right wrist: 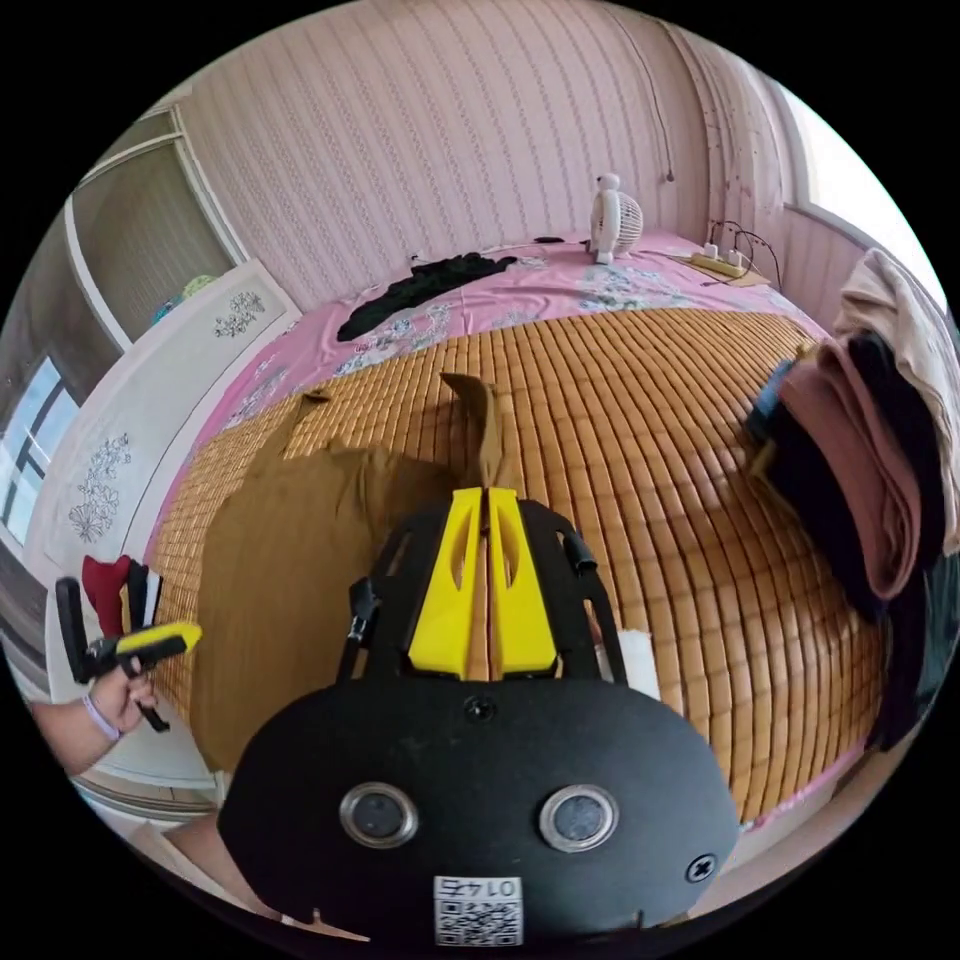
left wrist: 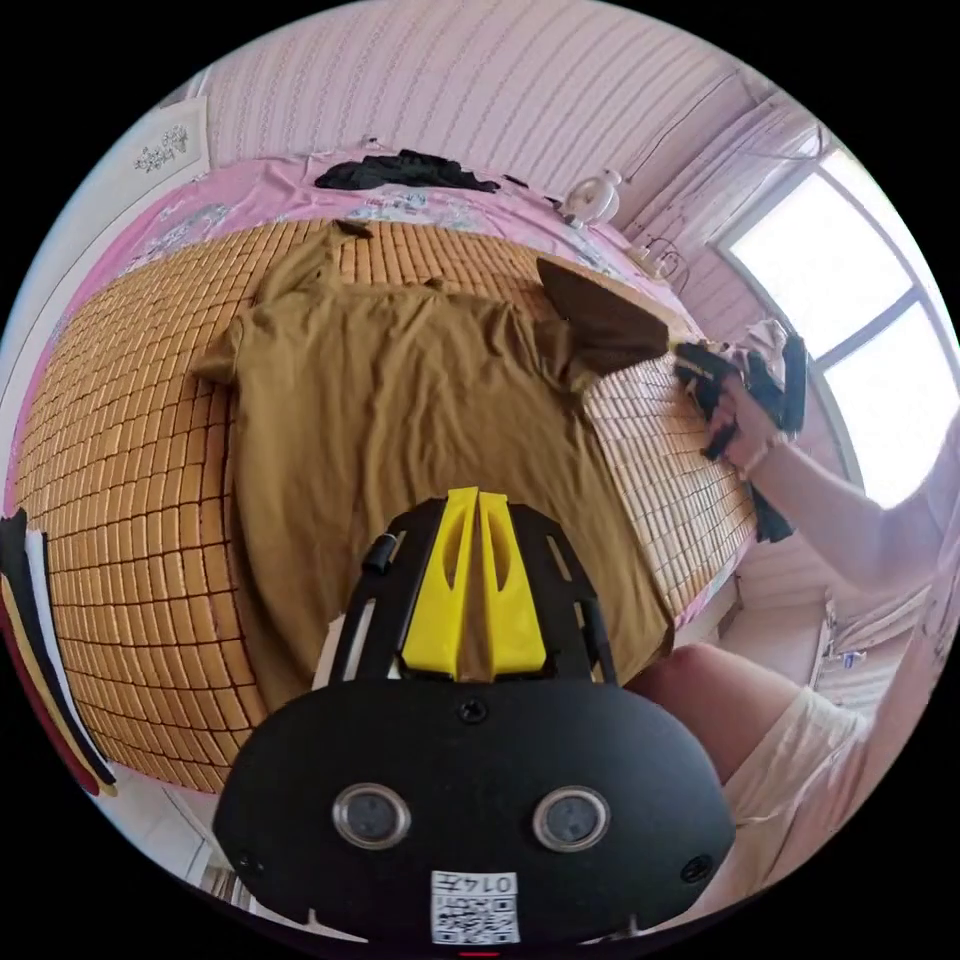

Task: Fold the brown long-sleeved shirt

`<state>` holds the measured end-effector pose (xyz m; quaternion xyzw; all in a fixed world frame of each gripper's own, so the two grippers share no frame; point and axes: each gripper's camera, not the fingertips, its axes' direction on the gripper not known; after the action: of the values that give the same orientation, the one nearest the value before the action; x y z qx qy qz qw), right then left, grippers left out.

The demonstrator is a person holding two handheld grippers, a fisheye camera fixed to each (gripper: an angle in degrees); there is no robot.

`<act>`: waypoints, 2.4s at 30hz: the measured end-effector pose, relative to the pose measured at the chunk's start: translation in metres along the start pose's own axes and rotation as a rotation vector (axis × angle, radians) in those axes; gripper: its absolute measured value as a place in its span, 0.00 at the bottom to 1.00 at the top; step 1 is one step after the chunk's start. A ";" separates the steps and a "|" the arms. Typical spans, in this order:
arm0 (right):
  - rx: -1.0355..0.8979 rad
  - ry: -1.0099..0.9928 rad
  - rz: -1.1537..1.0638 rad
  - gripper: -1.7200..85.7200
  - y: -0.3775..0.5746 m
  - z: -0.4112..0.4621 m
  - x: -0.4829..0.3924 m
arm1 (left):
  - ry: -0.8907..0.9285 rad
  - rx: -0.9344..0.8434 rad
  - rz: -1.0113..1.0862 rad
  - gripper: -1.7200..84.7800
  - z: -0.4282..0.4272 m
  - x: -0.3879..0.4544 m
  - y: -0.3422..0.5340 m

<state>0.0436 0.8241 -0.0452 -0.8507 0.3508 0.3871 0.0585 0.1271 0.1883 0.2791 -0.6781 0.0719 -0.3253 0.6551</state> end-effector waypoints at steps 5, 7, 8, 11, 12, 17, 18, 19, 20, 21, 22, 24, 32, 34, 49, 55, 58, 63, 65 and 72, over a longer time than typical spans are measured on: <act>-0.216 0.155 -0.030 0.08 0.074 -0.051 0.017 | 0.039 -0.017 0.123 0.05 0.021 0.041 -0.062; -0.204 0.176 -0.007 0.09 0.073 -0.056 0.027 | 0.074 -0.027 0.166 0.06 0.036 0.052 -0.090; -0.184 0.180 0.009 0.09 0.067 -0.055 0.033 | 0.090 -0.022 0.198 0.06 0.046 0.060 -0.108; -0.120 0.190 0.013 0.10 0.041 -0.036 0.047 | 0.090 -0.023 0.293 0.07 0.076 0.086 -0.153; -0.113 0.181 0.018 0.11 0.035 -0.030 0.050 | 0.082 -0.029 0.324 0.08 0.089 0.096 -0.169; -0.218 0.131 0.002 0.11 -0.013 0.047 0.068 | 0.045 -0.083 0.388 0.09 0.148 0.133 -0.220; -0.264 0.143 0.020 0.09 -0.014 0.055 0.072 | 0.049 -0.116 0.391 0.09 0.162 0.140 -0.228; -0.240 0.175 0.031 0.05 -0.015 0.052 0.076 | 0.049 -0.129 0.396 0.09 0.168 0.144 -0.231; -0.222 0.157 0.029 0.03 -0.016 0.044 0.082 | 0.041 -0.161 0.406 0.09 0.180 0.151 -0.235; -0.231 0.136 0.046 0.03 -0.016 0.038 0.086 | 0.030 -0.204 0.422 0.09 0.191 0.158 -0.238; -0.204 0.075 0.072 0.02 -0.013 0.018 0.095 | 0.021 -0.224 0.428 0.09 0.196 0.161 -0.239; -0.053 0.025 0.114 0.02 0.000 -0.033 0.108 | -0.020 -0.270 0.449 0.08 0.207 0.171 -0.240; -0.224 0.290 0.465 0.06 0.140 -0.159 0.186 | 0.006 -0.277 0.508 0.08 0.205 0.193 -0.249; -0.246 0.296 0.500 0.08 0.153 -0.164 0.193 | 0.008 -0.282 0.521 0.08 0.205 0.198 -0.252; -0.120 0.298 0.801 0.06 0.165 -0.137 0.251 | -0.050 -0.221 0.628 0.09 0.225 0.248 -0.291; -0.178 0.195 0.678 0.02 0.159 -0.159 0.249 | -0.105 -0.248 0.689 0.02 0.233 0.256 -0.283; -0.147 0.065 0.708 0.02 0.148 -0.196 0.248 | -0.084 -0.240 0.671 0.01 0.229 0.254 -0.280; 0.109 -0.133 0.915 0.04 0.121 -0.221 0.276 | -0.032 -0.113 0.618 0.01 0.203 0.246 -0.280; 0.073 -0.020 0.888 0.07 0.111 -0.194 0.290 | -0.049 -0.090 0.562 0.01 0.200 0.239 -0.283; -0.167 0.215 0.667 0.10 0.096 -0.103 0.261 | -0.071 -0.148 0.487 0.07 0.202 0.222 -0.281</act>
<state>0.1637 0.5706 -0.1398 -0.7271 0.5804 0.3205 -0.1779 0.3158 0.2783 0.6330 -0.6978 0.2338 -0.1280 0.6648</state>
